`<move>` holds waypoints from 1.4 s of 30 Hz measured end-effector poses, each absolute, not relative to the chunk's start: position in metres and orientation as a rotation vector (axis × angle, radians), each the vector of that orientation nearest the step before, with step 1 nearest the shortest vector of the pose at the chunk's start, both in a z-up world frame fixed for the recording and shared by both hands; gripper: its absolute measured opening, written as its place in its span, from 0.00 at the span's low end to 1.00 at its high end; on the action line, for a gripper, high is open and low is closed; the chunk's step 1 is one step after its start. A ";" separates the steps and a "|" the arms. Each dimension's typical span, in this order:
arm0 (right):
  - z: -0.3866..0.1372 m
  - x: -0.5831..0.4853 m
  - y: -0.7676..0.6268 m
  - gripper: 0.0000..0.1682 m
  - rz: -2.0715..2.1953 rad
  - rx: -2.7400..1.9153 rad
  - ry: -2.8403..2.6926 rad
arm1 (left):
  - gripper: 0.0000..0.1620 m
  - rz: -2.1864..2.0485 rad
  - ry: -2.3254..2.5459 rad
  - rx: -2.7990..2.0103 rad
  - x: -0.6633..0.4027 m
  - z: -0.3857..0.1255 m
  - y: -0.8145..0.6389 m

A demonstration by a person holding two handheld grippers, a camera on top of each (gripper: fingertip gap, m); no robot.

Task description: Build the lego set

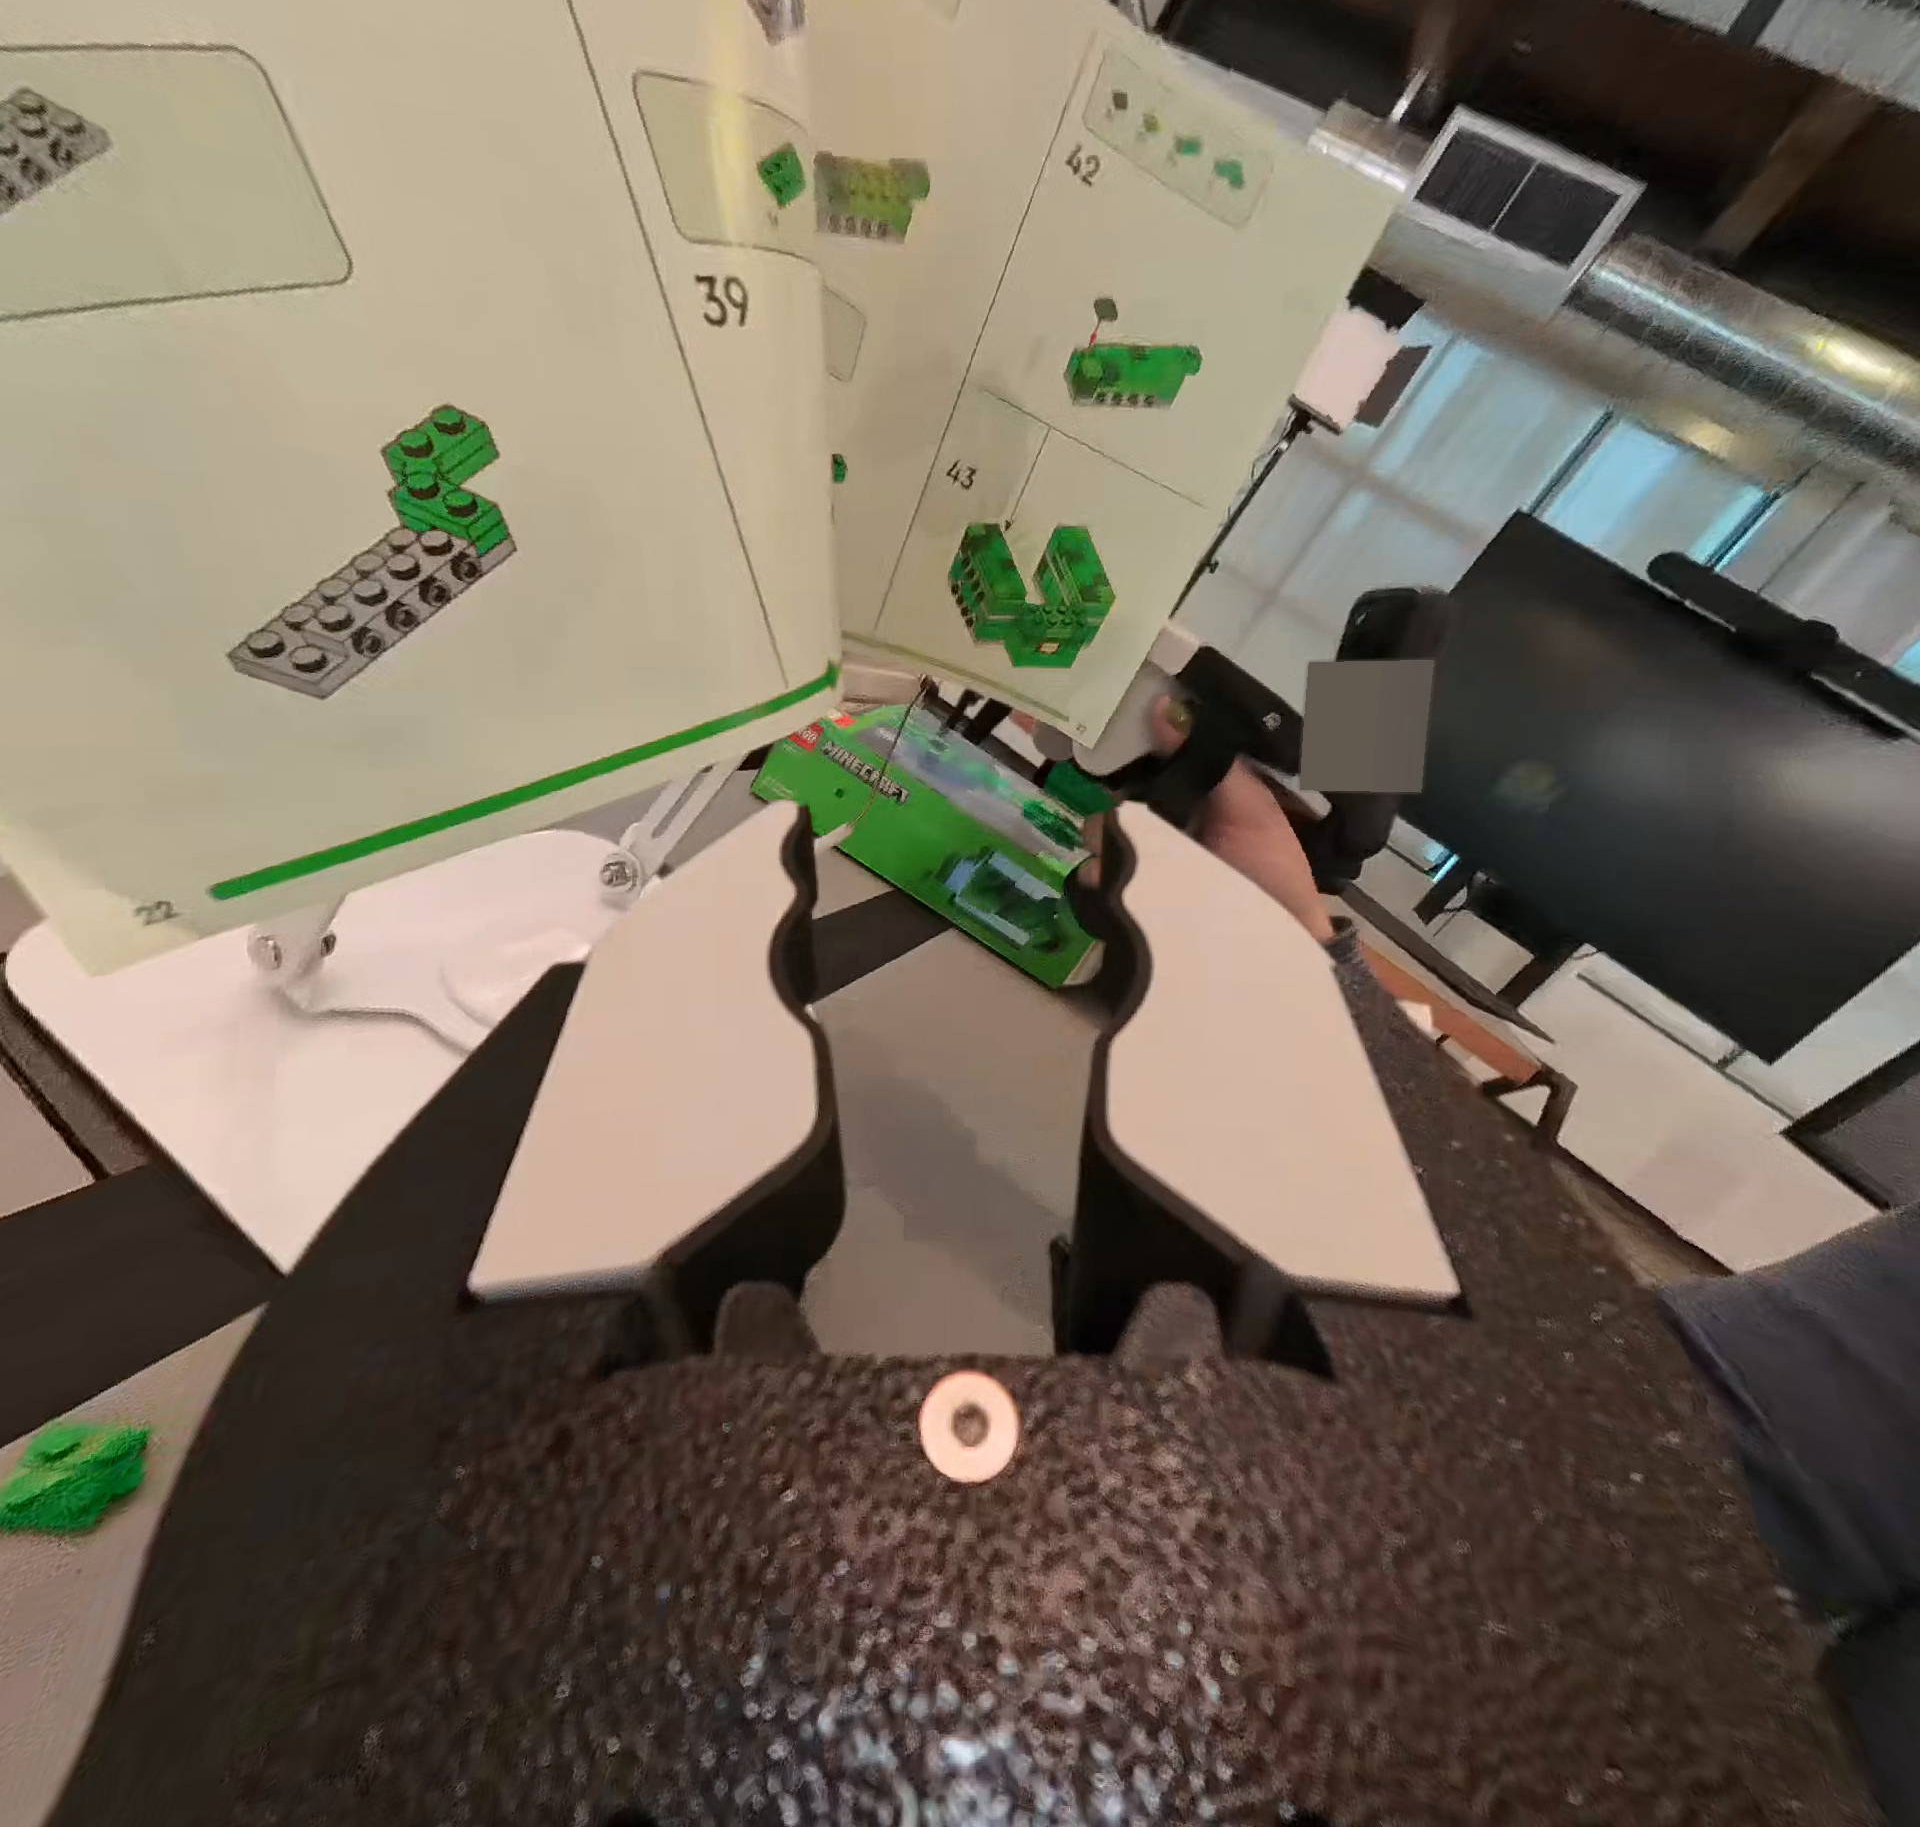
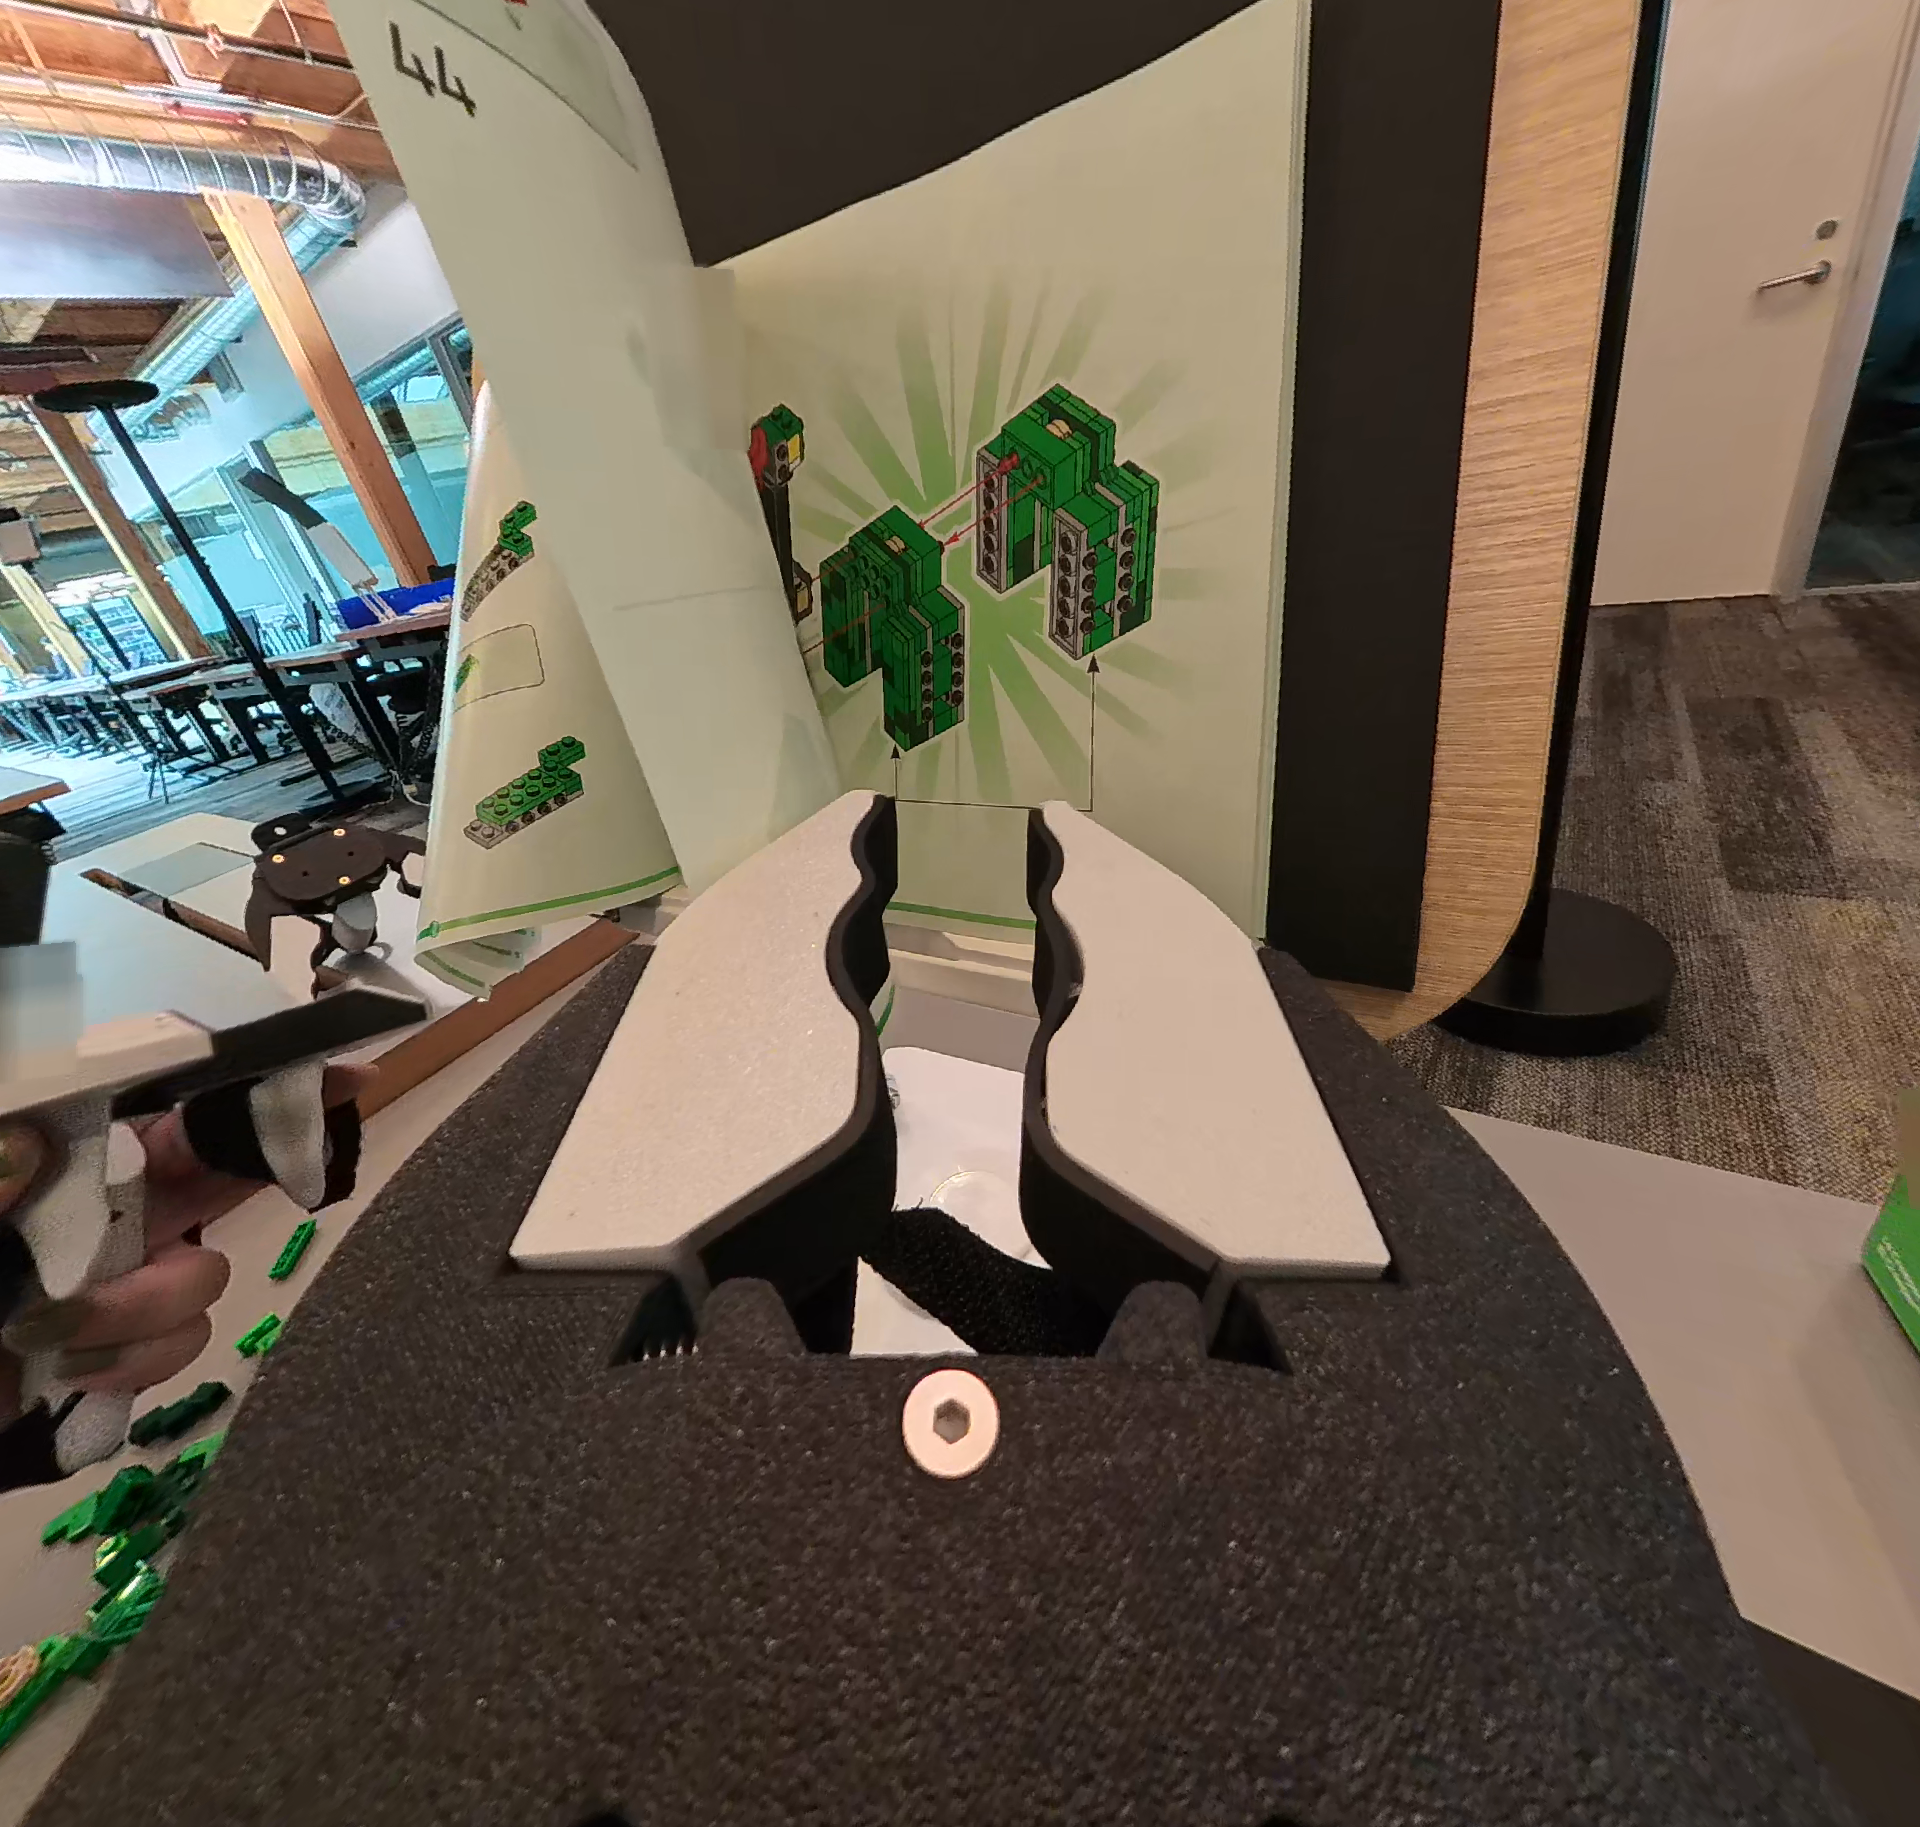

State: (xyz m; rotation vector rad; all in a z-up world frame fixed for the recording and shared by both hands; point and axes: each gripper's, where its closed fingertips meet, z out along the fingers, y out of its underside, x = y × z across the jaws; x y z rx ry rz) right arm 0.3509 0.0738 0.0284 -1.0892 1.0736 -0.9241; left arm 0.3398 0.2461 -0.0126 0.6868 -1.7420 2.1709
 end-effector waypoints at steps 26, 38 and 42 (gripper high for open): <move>0.040 0.342 0.053 0.21 -1.077 -1.030 1.088 | 0.28 2.428 -1.723 0.740 0.351 0.004 0.256; 0.086 0.313 0.091 0.25 -1.466 -1.121 0.710 | 0.29 2.445 -1.775 0.467 0.324 0.026 0.211; 0.071 0.320 0.083 0.24 -1.348 -1.168 0.783 | 0.29 2.366 -1.906 0.364 0.316 0.023 0.176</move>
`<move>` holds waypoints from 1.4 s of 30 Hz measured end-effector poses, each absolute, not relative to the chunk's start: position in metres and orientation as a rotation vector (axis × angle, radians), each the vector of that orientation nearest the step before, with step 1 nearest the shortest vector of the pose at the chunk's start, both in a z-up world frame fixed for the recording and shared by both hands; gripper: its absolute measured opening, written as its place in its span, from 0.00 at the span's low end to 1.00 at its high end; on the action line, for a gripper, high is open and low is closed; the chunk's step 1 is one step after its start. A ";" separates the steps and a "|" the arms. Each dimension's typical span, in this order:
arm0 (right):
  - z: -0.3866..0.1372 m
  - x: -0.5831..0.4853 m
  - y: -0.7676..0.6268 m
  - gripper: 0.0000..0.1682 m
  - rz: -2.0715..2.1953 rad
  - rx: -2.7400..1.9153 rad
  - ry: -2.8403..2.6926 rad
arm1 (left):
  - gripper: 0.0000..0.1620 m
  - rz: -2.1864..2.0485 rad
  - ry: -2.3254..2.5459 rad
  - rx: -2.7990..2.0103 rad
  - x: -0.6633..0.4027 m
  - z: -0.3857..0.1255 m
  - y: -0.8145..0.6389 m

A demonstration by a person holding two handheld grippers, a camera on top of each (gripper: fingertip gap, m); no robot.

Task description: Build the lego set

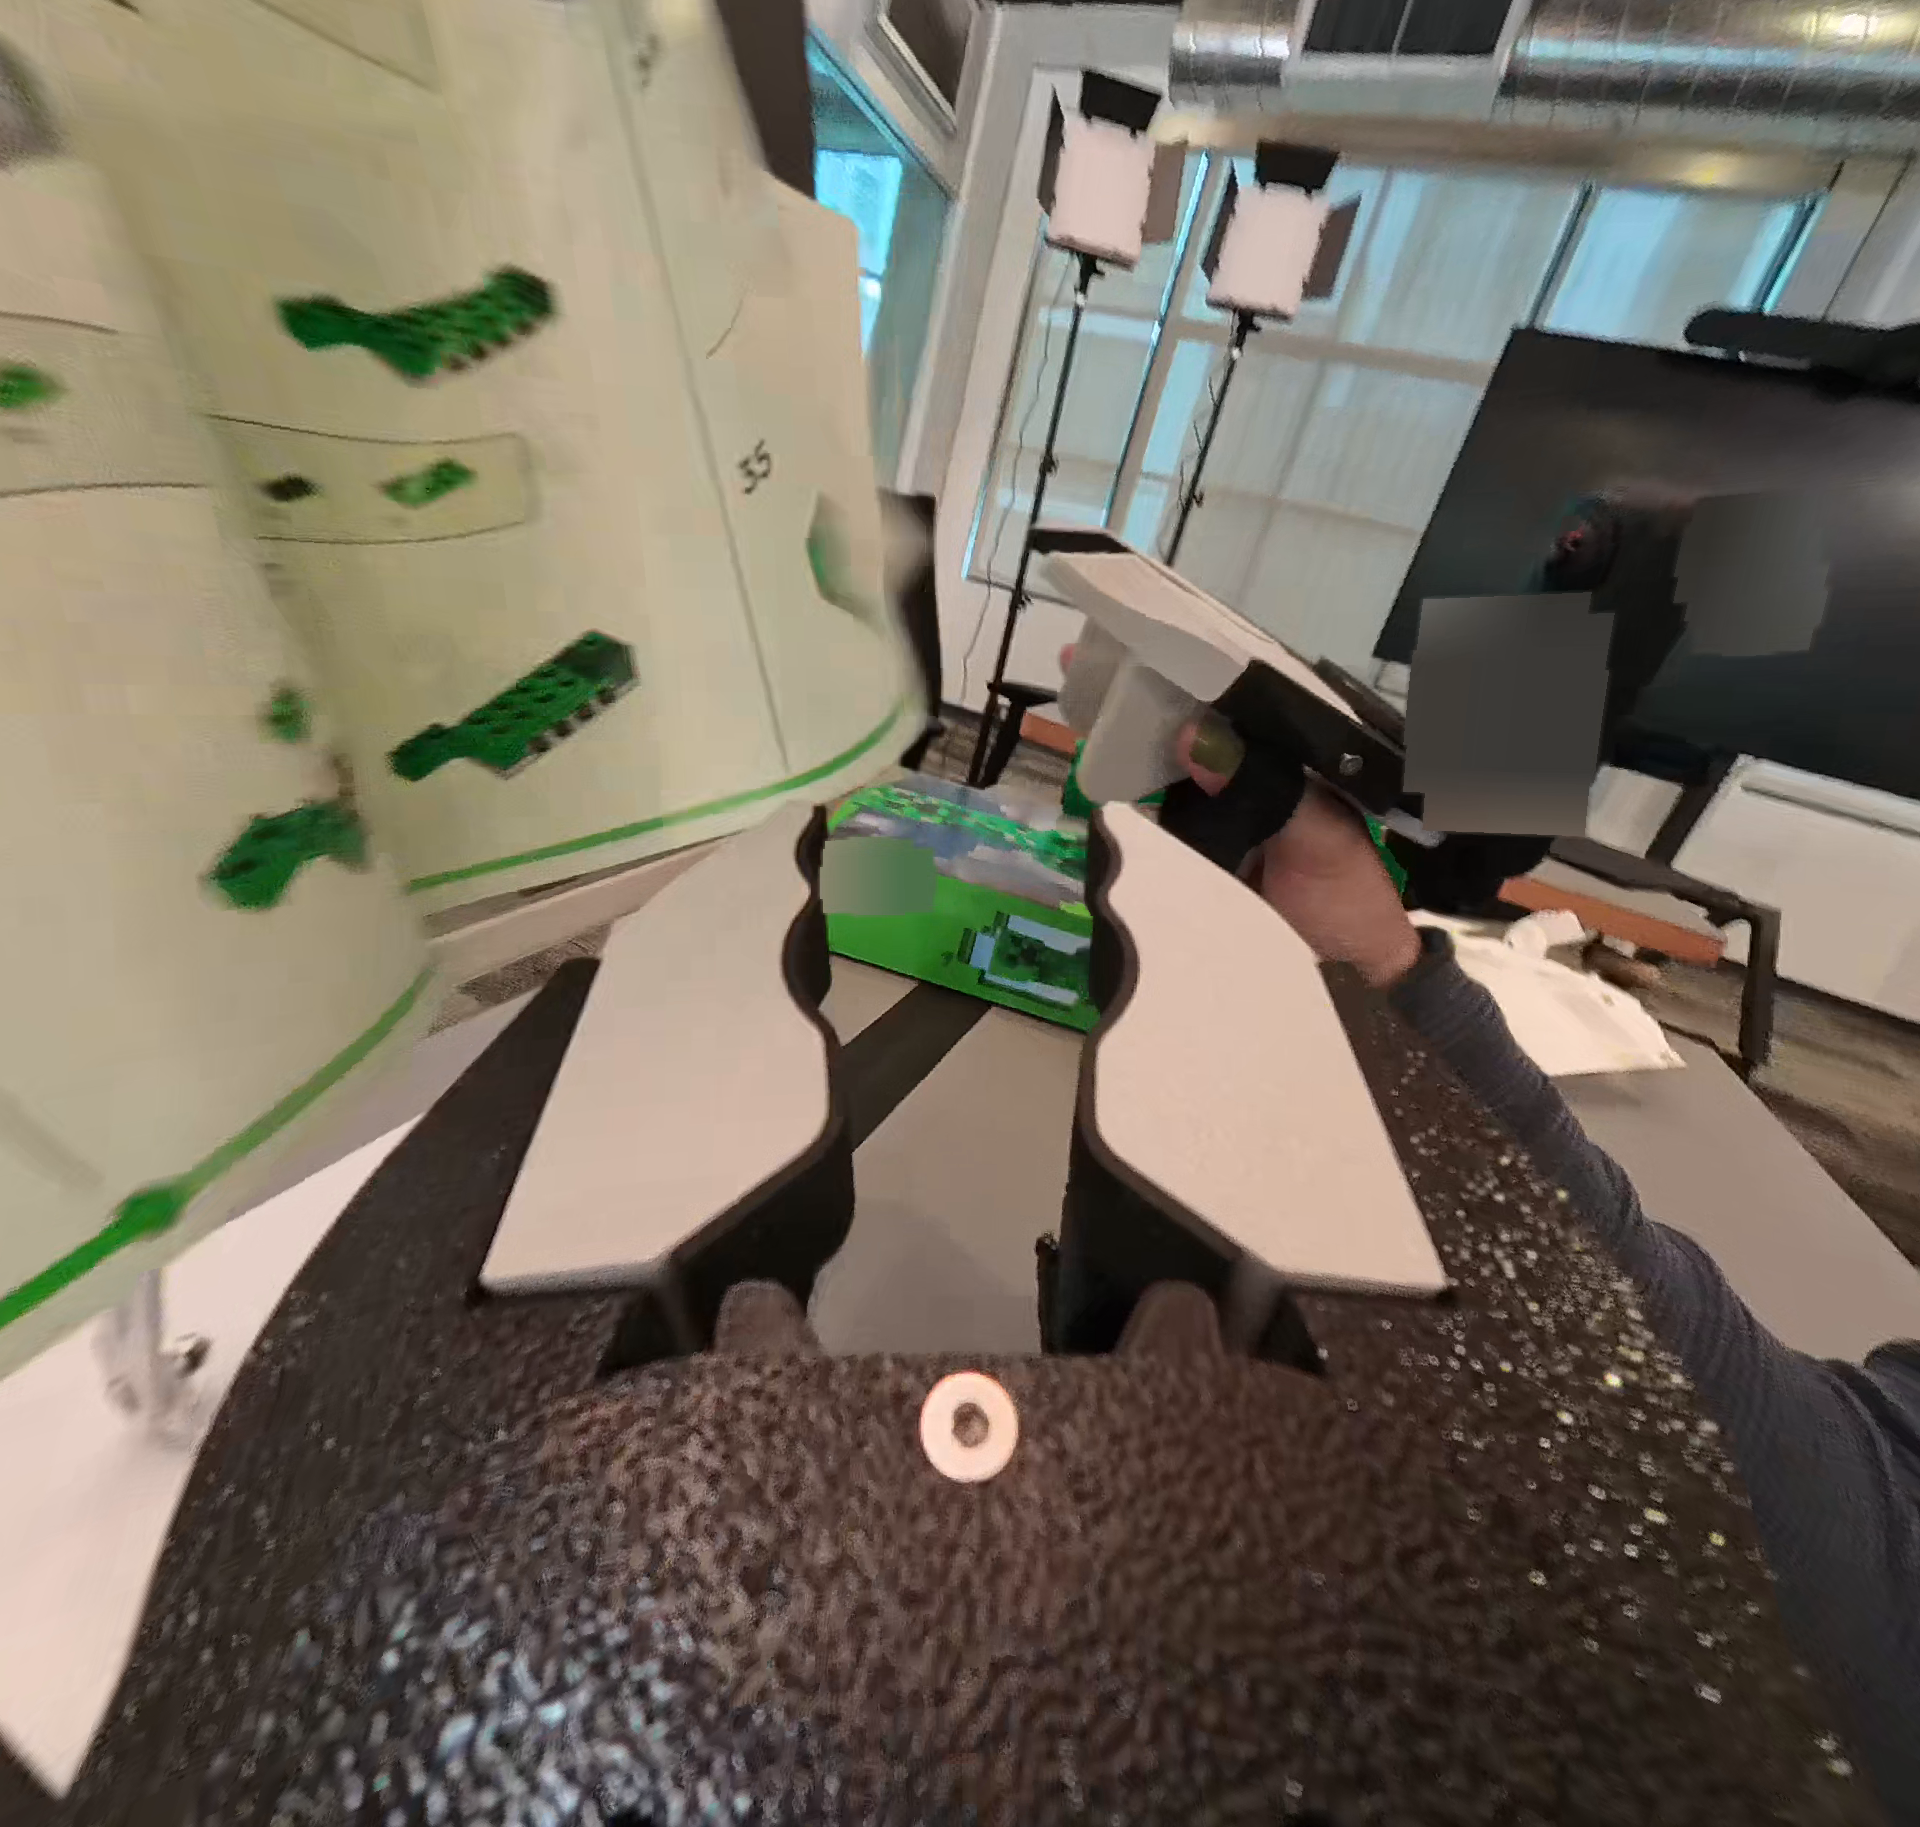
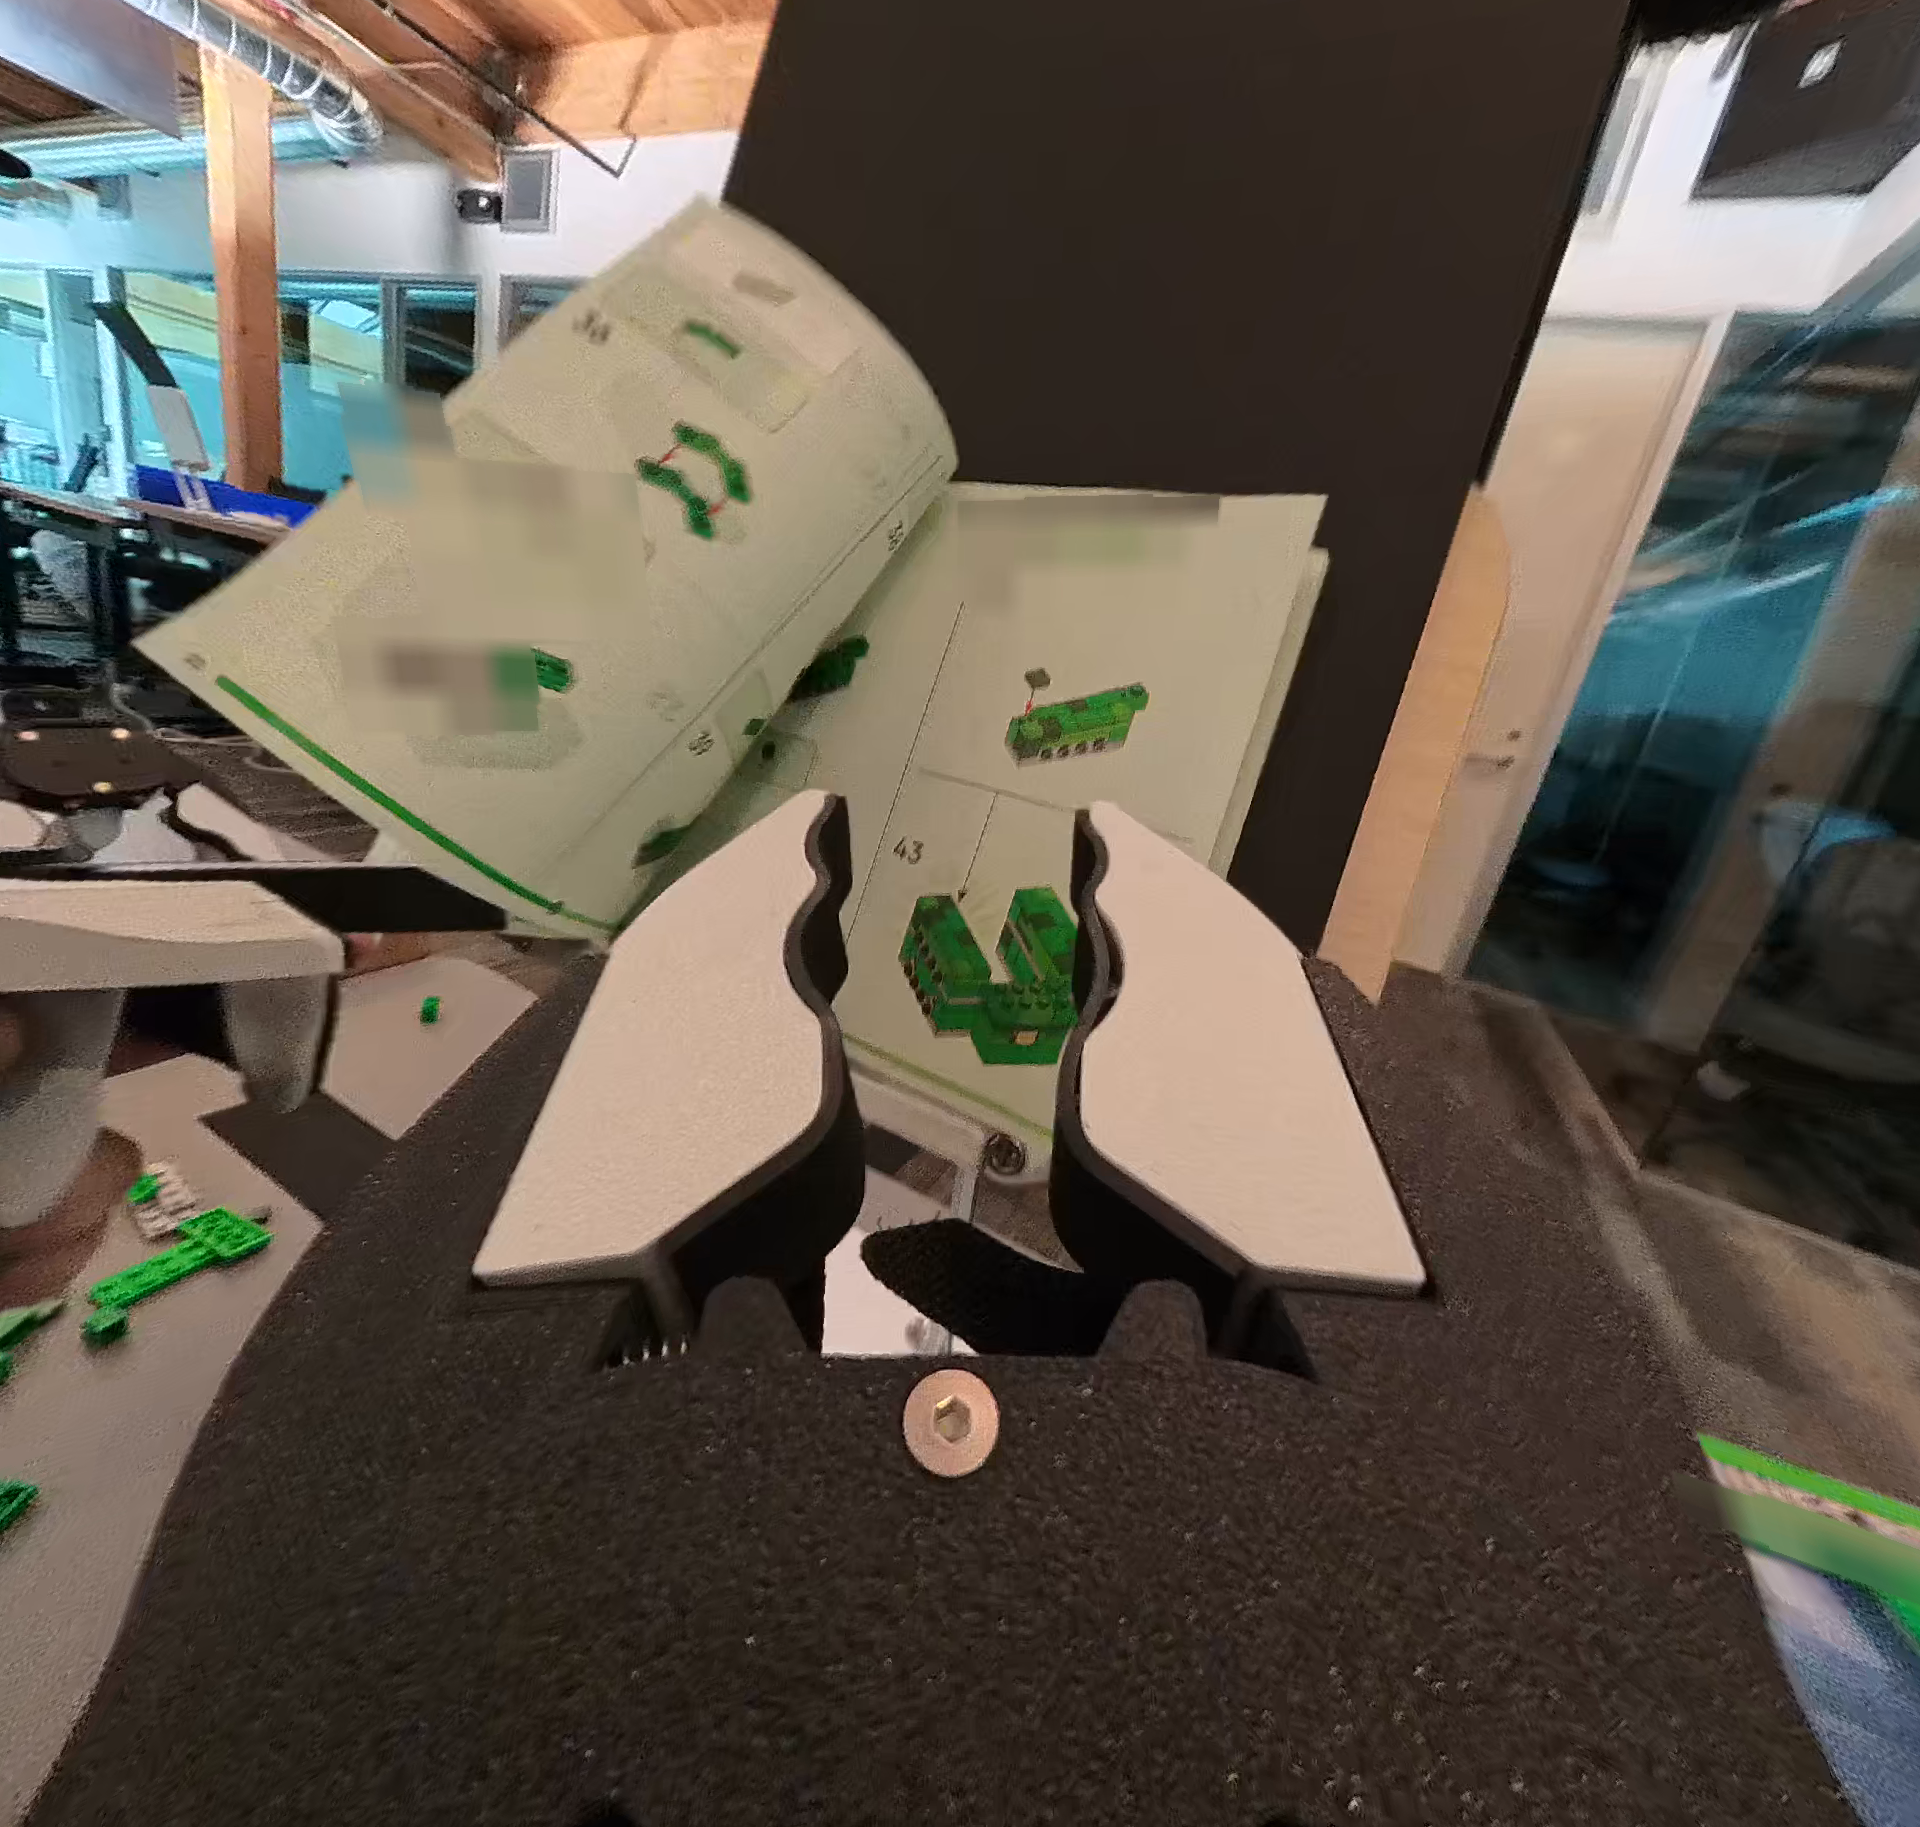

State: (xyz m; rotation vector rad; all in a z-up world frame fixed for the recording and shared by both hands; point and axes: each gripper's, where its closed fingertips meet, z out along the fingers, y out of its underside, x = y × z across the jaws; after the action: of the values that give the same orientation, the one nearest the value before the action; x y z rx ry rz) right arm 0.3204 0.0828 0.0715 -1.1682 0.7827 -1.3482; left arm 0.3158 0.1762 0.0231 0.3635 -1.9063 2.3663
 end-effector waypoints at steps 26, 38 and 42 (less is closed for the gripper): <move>0.042 0.337 0.078 0.22 -1.161 -1.228 0.869 | 0.26 2.666 -1.326 0.999 0.350 -0.002 0.245; 0.043 0.338 0.082 0.22 -1.157 -1.232 0.861 | 0.22 2.618 -1.283 1.098 0.364 -0.002 0.247; 0.042 0.338 0.080 0.22 -1.159 -1.225 0.870 | 0.21 2.640 -1.271 1.092 0.365 0.003 0.250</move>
State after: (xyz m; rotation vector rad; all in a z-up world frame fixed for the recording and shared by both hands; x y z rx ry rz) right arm 0.3380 0.0796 0.0425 -1.2250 0.8696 -1.1586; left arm 0.3648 0.2500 0.0033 1.0917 -1.2710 2.6405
